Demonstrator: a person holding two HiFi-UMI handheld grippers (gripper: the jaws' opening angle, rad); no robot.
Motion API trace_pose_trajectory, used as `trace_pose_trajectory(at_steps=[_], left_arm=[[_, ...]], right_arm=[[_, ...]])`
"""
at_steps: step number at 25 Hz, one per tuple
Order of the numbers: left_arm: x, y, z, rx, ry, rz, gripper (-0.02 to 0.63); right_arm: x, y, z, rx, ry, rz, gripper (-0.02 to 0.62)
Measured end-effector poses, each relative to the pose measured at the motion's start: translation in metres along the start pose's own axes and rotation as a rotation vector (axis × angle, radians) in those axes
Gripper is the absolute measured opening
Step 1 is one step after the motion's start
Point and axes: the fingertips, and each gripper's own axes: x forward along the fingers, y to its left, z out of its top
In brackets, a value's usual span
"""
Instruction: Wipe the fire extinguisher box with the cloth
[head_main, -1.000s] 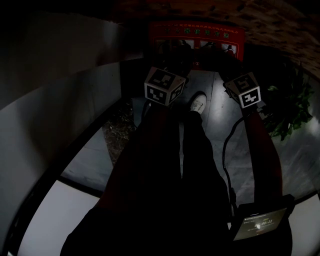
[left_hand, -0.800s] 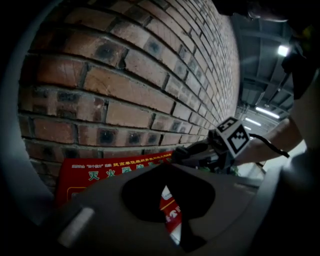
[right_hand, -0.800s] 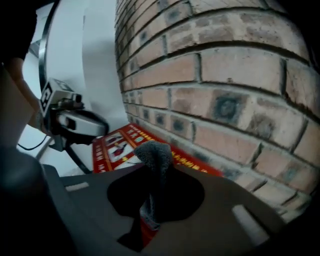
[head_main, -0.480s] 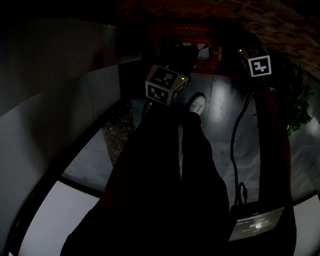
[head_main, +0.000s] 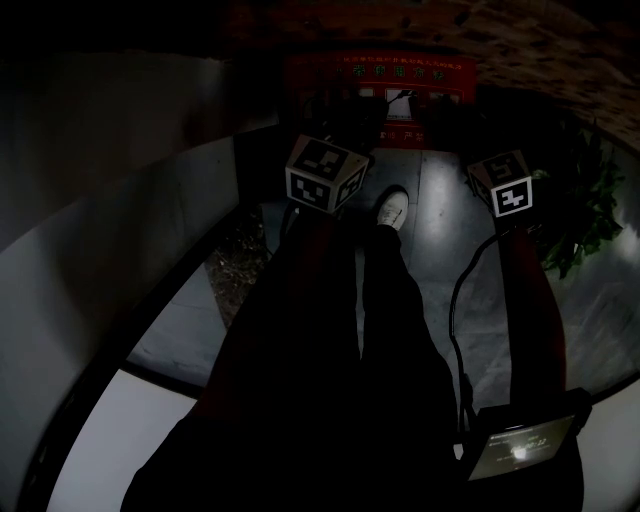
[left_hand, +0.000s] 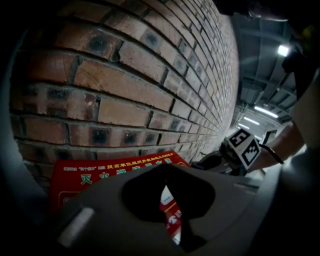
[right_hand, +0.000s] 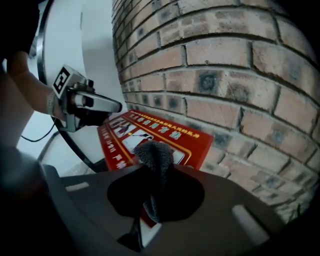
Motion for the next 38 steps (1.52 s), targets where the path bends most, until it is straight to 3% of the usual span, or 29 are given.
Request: trace_pose_trajectory(at_steps=[6,9,13,20,26,30,38], left_arm=[[-0.007,-0.006,0.0,0.016,0.009,-0.02,-0.005],[-0.02,-0.013,0.004,0.032,0.006,-0.029,-0.005],[-0.054,-0.026,0.022,0.071,-0.029,-0.037,-0.005],[-0.132,-0.062,0.063,0.153,-0.069,-0.068,-0.005],[-0.223,-0.127,0.119,0.245,-0.186,-0.177,-0.005],[-0.285,-0.167,0.156,0.288,-0.28,-0.225,-0.005],[-0.376,-0.253,0.212,0.342,-0.41,-0.235,-0.005]], right_arm=[[-0.011,0.023,-0.018,0.093,-0.004,0.01,0.034],[-0.017,0.025,-0.014,0.15,-0.06,0.019,0.035],[-0.05,0.038,0.037,0.143,-0.229,0.034,0.034],[-0.134,0.078,0.116,0.121,-0.425,0.0,0.034],[-0.232,0.148,0.188,0.106,-0.558,0.003,0.034],[-0.286,0.196,0.216,0.024,-0.604,0.0,0.034],[-0.375,0.258,0.247,-0.018,-0.753,0.08,0.034]])
